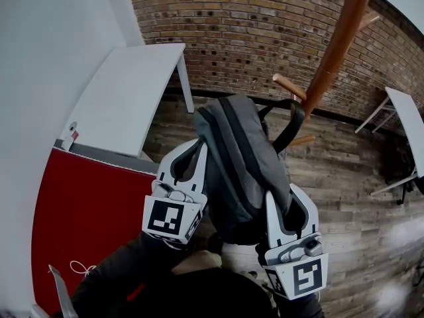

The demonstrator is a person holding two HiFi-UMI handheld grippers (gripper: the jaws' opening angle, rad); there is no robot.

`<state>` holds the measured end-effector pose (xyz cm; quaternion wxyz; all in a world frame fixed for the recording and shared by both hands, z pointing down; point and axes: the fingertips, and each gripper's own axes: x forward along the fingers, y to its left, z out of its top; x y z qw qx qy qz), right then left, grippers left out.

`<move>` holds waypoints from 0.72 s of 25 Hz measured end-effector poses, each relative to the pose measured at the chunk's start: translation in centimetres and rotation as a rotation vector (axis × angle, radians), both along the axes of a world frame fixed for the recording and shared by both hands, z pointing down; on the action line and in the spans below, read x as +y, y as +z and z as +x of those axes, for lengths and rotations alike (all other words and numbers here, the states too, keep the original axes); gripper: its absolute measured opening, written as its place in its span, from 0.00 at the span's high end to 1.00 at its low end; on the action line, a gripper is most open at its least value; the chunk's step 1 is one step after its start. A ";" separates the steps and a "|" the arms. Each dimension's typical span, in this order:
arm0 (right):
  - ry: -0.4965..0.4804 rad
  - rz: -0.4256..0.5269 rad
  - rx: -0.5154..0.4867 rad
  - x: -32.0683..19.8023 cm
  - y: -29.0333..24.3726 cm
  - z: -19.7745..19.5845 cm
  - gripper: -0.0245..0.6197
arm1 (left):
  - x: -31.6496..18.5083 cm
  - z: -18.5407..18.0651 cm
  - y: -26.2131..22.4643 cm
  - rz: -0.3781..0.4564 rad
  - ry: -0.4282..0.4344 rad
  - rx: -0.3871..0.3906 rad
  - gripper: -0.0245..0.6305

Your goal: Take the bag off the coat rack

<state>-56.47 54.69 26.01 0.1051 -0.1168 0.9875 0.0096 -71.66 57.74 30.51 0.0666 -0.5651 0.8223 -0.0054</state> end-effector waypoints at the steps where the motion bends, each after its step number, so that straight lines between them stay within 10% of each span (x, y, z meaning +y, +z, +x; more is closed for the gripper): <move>1: -0.002 -0.003 0.002 0.0 0.1 0.7 0.82 | 0.0 0.7 0.1 -0.003 0.003 0.000 0.95; 18: -0.032 -0.018 -0.015 -0.3 -0.6 18.8 0.82 | -0.7 18.5 -0.9 -0.005 0.106 -0.024 0.95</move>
